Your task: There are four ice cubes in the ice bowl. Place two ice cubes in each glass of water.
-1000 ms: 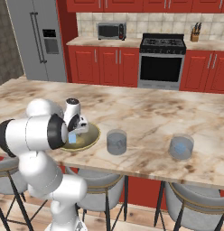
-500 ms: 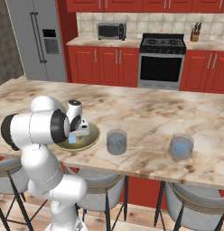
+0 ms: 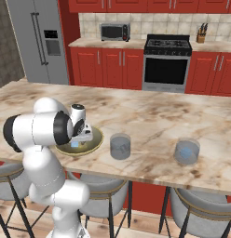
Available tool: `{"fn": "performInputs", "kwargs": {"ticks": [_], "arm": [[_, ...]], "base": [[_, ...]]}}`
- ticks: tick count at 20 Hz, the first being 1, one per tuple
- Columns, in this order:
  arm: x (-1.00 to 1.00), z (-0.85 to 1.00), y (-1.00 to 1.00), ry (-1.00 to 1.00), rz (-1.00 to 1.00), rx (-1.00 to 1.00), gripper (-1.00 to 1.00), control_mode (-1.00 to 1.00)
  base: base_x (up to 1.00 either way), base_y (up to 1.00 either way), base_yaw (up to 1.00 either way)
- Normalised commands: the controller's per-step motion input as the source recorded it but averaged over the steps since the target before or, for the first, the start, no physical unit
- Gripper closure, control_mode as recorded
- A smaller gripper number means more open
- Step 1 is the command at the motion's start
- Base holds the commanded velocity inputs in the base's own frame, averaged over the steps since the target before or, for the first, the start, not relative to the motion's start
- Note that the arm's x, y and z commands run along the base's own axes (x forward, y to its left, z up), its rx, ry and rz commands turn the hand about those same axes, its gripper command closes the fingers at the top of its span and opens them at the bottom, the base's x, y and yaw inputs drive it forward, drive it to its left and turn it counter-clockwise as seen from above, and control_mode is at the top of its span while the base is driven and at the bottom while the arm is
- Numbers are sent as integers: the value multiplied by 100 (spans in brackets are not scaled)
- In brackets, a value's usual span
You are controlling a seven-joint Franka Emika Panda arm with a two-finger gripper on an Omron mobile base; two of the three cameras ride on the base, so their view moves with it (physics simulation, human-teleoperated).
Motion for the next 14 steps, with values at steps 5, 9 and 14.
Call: {"fn": "performInputs", "kwargs": {"ticks": [5, 9, 14], "arm": [[0, -13, 2, 0, -2, 0, 100, -100], [-3, -28, 1, 0, -3, 0, 100, -100], [-2, -38, 12, 0, -1, 0, 100, -100]], "base": [[0, 0, 0], [0, 0, 0], [0, 0, 0]]}}
